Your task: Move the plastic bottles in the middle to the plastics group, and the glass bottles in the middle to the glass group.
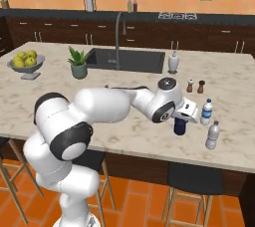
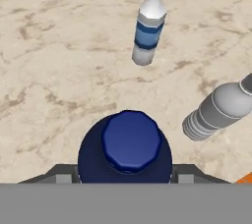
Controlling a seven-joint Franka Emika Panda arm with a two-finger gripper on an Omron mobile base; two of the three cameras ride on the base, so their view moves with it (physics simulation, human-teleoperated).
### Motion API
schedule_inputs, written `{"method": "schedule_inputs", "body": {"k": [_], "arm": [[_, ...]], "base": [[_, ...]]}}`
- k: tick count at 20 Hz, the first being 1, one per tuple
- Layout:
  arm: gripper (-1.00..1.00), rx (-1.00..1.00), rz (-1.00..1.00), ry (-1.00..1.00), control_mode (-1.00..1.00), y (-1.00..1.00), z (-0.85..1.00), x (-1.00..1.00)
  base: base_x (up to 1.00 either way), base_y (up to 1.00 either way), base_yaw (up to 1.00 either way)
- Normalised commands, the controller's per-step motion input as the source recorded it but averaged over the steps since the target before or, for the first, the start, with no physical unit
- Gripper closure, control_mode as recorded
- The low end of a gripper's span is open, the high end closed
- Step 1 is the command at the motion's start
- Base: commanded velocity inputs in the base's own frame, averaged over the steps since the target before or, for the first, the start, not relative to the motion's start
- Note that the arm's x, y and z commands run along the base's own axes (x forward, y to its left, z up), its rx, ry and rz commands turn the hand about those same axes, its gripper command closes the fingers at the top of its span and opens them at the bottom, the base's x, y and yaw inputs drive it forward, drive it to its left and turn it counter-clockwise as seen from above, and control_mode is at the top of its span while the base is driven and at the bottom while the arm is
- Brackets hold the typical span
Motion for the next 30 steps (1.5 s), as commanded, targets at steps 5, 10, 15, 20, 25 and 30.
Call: {"method": "schedule_inputs", "body": {"k": [5, 10, 15, 20, 25, 30], "arm": [[1.00, 0.01, -0.18, 0.05, -1.00, -0.28, -0.08, 0.14], [1.00, 0.06, -0.13, -0.01, -1.00, -0.33, -0.11, 0.00], [1.00, 0.02, -0.08, 0.00, -1.00, -0.10, -0.02, 0.12], [1.00, 0.00, -0.04, 0.00, -1.00, 0.00, -0.08, 0.25], [1.00, 0.00, -0.01, -0.01, -1.00, 0.00, -0.14, 0.31], [1.00, 0.03, -0.01, 0.00, -1.00, -0.19, -0.34, 0.04]], "base": [[0.00, 0.00, 0.00], [0.00, 0.00, 0.00], [0.00, 0.00, 0.00], [0.00, 0.00, 0.00], [0.00, 0.00, 0.00], [0.00, 0.00, 0.00]]}}
